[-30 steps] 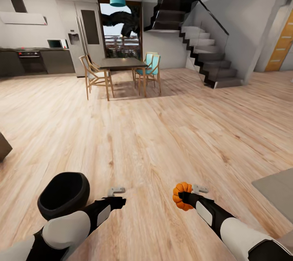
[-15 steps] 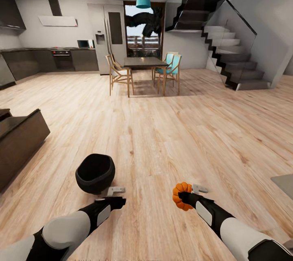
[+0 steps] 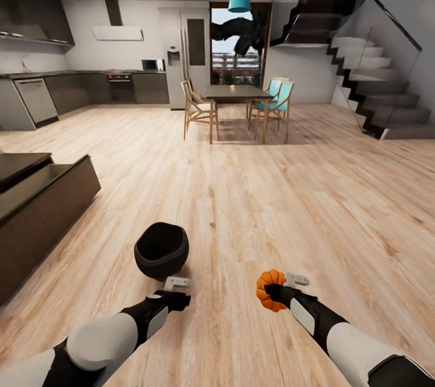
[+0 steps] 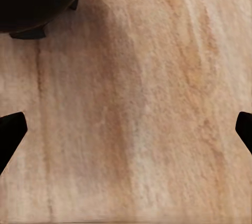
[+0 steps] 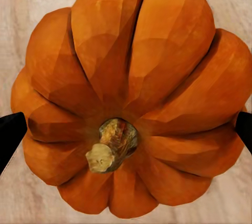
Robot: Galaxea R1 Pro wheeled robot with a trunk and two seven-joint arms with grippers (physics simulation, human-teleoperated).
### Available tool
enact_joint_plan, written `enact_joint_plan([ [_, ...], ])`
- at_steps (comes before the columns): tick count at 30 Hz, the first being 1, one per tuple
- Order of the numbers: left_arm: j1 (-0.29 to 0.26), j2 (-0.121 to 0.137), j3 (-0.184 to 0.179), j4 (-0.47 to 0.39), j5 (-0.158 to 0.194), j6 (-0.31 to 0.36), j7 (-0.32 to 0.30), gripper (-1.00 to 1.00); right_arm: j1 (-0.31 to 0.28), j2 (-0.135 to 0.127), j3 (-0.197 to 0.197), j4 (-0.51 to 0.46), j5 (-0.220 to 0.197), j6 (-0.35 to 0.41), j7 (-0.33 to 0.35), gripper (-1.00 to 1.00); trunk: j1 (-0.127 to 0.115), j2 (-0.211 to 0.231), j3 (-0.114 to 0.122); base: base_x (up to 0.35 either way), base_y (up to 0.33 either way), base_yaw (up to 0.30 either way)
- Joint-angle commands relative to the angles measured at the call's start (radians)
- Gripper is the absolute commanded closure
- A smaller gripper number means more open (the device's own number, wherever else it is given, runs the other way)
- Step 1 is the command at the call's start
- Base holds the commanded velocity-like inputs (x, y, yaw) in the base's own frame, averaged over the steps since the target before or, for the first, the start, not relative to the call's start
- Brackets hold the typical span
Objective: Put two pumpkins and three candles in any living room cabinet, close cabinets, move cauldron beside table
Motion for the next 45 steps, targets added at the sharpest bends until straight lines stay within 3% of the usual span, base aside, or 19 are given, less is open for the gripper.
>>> enact_joint_plan([
  [1, -0.001, 0.0, -0.008, -0.001, 0.005, 0.003, 0.0, -1.0, 0.0, -0.001, 0.007, -0.004, -0.007, 0.005, -0.005, 1.0, 0.0, 0.0, -0.001, 0.0, 0.0, 0.295],
  [14, -0.001, 0.0, -0.008, -0.004, -0.003, 0.002, -0.002, -1.0, 0.0, -0.001, 0.008, -0.003, -0.007, 0.005, -0.005, 1.0, 0.0, 0.0, -0.001, -0.002, 0.0, 0.295],
  [28, -0.001, 0.0, -0.007, -0.002, 0.003, 0.002, -0.001, -1.0, 0.0, -0.001, 0.008, -0.003, -0.008, 0.005, -0.005, 1.0, 0.0, 0.0, -0.001, -0.273, 0.0, 0.17],
  [45, -0.001, -0.001, -0.004, -0.004, 0.008, 0.001, -0.002, -1.0, 0.0, -0.002, 0.008, -0.004, -0.007, 0.007, -0.005, 1.0, 0.0, 0.0, -0.001, -0.013, 0.0, 0.292],
])
